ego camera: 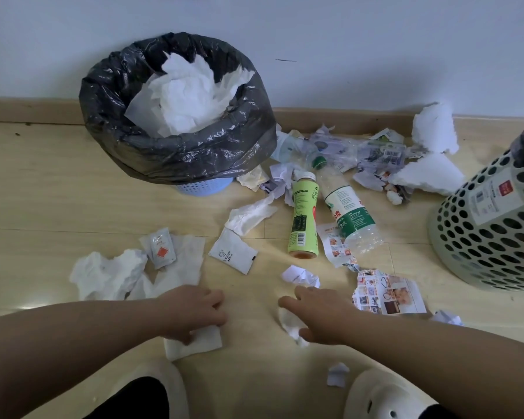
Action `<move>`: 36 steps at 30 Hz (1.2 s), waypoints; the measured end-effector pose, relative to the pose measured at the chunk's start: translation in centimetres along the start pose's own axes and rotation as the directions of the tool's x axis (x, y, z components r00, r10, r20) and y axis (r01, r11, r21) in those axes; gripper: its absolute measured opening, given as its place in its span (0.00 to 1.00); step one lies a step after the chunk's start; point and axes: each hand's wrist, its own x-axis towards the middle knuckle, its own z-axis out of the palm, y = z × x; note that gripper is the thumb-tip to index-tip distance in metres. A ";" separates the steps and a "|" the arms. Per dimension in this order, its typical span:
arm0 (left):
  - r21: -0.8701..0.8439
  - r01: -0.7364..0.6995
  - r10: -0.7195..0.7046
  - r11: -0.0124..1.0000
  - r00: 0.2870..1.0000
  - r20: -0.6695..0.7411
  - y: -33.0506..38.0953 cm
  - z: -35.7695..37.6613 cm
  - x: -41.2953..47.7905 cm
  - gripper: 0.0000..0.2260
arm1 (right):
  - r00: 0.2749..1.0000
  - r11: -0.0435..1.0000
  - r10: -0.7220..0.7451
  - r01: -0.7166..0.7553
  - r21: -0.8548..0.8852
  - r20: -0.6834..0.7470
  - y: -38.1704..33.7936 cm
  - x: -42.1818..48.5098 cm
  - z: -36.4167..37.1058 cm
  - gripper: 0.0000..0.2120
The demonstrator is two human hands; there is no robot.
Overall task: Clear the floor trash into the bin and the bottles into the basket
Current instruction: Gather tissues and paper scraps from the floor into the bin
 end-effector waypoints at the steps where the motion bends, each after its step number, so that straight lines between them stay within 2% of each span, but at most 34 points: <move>1: -0.001 0.000 0.000 1.000 1.000 0.009 -0.1 0.1 0.1 0.24 | 1.000 1.000 0.023 -0.023 -0.006 -0.001 0.2 0.1 -0.1 0.24; 4: -0.018 0.016 -0.016 1.000 1.000 0.021 -0.1 0.5 0.2 0.15 | 0.996 0.996 0.092 -0.091 0.008 -0.009 0.8 0.4 -0.2 0.17; 7: -0.277 0.157 -0.168 0.948 0.986 -0.013 0.4 -0.7 0.4 0.14 | 0.987 0.981 0.159 -0.158 0.113 0.000 1.3 0.7 -0.4 0.12; 8: -0.413 0.200 -0.235 0.888 0.971 -0.034 0.5 -1.6 0.7 0.14 | 0.983 0.968 0.185 -0.183 0.172 0.007 1.4 0.7 -0.6 0.12; 9: -0.592 0.227 -0.312 0.773 0.949 -0.043 0.6 -2.5 0.9 0.14 | 0.975 0.943 0.222 -0.218 0.252 0.012 1.5 0.8 -0.9 0.11; 10: -0.802 0.215 -0.386 0.558 0.922 -0.021 0.7 -3.7 1.1 0.14 | 0.960 0.892 0.277 -0.267 0.364 0.026 1.6 1.1 -1.0 0.11; 11: -0.961 0.141 -0.433 0.237 0.901 0.025 0.9 -5.1 1.2 0.14 | 0.938 0.797 0.343 -0.316 0.515 0.045 1.7 1.3 -1.2 0.11; 12: -0.995 0.032 -0.454 -0.092 0.888 0.071 1.0 -6.4 1.5 0.14 | 0.909 0.629 0.406 -0.352 0.694 0.094 1.5 1.7 -1.6 0.09; 13: -0.942 -0.063 -0.480 -0.330 0.870 0.110 1.0 -7.6 1.8 0.15 | 0.884 0.386 0.437 -0.350 0.853 0.165 1.1 2.0 -2.2 0.07; 14: -0.866 -0.141 -0.510 -0.480 0.848 0.144 0.9 -8.7 2.1 0.15 | 0.873 0.123 0.431 -0.309 0.943 0.230 0.7 2.3 -3.1 0.06; 15: -0.791 -0.217 -0.544 -0.572 0.822 0.168 0.9 -9.7 2.4 0.14 | 0.873 -0.128 0.402 -0.244 0.961 0.276 0.2 2.7 -3.9 0.05; 16: -0.730 -0.295 -0.585 -0.617 0.792 0.175 0.8 -10.5 2.6 0.14 | 0.881 -0.328 0.365 -0.182 0.927 0.302 -0.3 2.9 -4.8 0.06; 17: -0.680 -0.374 -0.634 -0.631 0.754 0.173 0.9 -11.2 2.9 0.14 | 0.889 -0.455 0.332 -0.142 0.879 0.316 -0.8 3.0 -5.6 0.05; 19: -0.656 -0.489 -0.736 -0.574 0.660 0.152 0.8 -11.8 3.5 0.15 | 0.906 -0.593 0.277 -0.101 0.799 0.320 -1.6 3.1 -7.0 0.07; 21: -0.723 -0.506 -0.800 -0.470 0.590 0.108 1.1 -11.7 3.7 0.13 | 0.918 -0.650 0.226 -0.107 0.752 0.325 -1.9 3.2 -7.8 0.11; 22: -0.789 -0.469 -0.819 -0.397 0.570 0.073 1.5 -11.5 3.7 0.11 | 0.922 -0.661 0.207 -0.116 0.742 0.328 -2.1 3.3 -8.1 0.14; 23: -0.878 -0.400 -0.833 -0.264 0.553 -0.001 1.9 -11.2 3.6 0.09 | 0.924 -0.661 0.198 -0.121 0.741 0.327 -2.1 3.6 -8.1 0.17; 24: -0.954 -0.296 -0.826 -0.041 0.547 -0.135 2.3 -10.6 3.6 0.05 | 0.924 -0.658 0.202 -0.117 0.744 0.324 -2.2 3.8 -8.3 0.19; 25: -0.959 -0.202 -0.769 0.198 0.575 -0.280 2.7 -10.0 3.5 0.03 | 0.921 -0.648 0.220 -0.107 0.754 0.320 -2.1 4.1 -8.2 0.21; 26: -0.908 -0.146 -0.676 0.392 0.624 -0.392 2.9 -9.4 3.4 0.06 | 0.919 -0.630 0.242 -0.096 0.771 0.312 -2.1 4.2 -8.1 0.20; 27: -0.847 -0.116 -0.587 0.519 0.672 -0.452 3.1 -8.8 3.1 0.10 | 0.917 -0.592 0.265 -0.089 0.801 0.298 -2.0 4.3 -7.8 0.19; 28: -0.808 -0.100 -0.522 0.581 0.716 -0.464 3.1 -8.3 2.8 0.16 | 0.915 -0.548 0.288 -0.083 0.832 0.282 -1.9 4.1 -7.5 0.18; 31: -0.691 -0.102 -0.342 0.715 0.812 -0.474 2.5 -7.5 1.3 0.28 | 0.906 -0.459 0.340 -0.074 0.886 0.251 -1.5 3.6 -6.6 0.18; 33: -0.733 -0.138 -0.277 0.666 0.867 -0.415 1.8 -7.2 -0.1 0.29 | 0.899 -0.410 0.368 -0.072 0.909 0.237 -1.4 3.8 -6.4 0.20; 36: -0.842 -0.101 -0.385 0.529 0.856 -0.345 0.5 -5.6 -1.5 0.17 | 0.873 -0.293 0.439 -0.086 0.952 0.214 -1.6 4.5 -6.3 0.21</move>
